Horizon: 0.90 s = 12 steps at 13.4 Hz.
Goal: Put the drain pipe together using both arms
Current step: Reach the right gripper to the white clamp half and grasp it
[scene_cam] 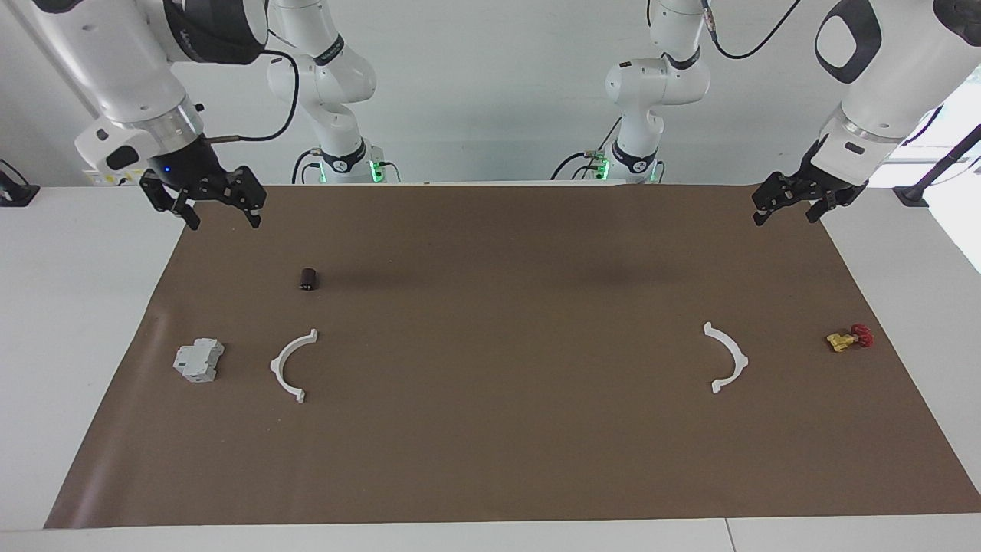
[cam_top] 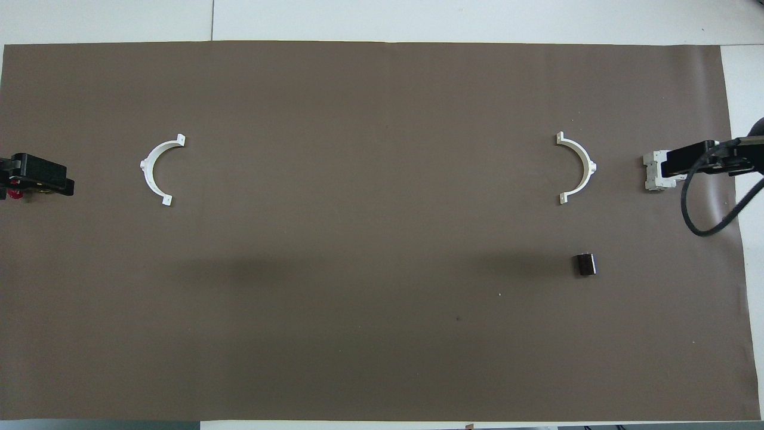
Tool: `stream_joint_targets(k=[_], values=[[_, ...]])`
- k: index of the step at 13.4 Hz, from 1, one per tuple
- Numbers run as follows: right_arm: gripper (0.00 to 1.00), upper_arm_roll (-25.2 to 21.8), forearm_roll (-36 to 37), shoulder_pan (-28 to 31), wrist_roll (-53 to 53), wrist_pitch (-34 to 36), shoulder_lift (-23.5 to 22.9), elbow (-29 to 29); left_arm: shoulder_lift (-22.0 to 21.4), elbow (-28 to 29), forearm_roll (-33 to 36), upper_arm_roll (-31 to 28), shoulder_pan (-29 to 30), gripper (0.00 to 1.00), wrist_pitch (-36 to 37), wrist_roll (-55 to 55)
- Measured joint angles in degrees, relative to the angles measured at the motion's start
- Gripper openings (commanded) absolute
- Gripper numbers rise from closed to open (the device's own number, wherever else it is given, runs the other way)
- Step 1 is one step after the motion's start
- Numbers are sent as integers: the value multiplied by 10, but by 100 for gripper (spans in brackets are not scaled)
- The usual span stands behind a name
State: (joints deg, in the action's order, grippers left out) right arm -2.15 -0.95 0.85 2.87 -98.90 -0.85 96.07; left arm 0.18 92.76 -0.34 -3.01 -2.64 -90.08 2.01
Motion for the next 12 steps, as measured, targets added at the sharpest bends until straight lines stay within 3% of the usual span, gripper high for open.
stream_joint_targets(k=[5,8,12], values=[[100,0,-1,-1,0,-192,-137,35,0,0,0,0,0,100,0,0],[99,0,-1,0,0,-265,-196,61,0,0,0,0,0,100,0,0],[78,-1,-1,9,26,-307,-232,80,0,0,0,0,0,100,0,0]])
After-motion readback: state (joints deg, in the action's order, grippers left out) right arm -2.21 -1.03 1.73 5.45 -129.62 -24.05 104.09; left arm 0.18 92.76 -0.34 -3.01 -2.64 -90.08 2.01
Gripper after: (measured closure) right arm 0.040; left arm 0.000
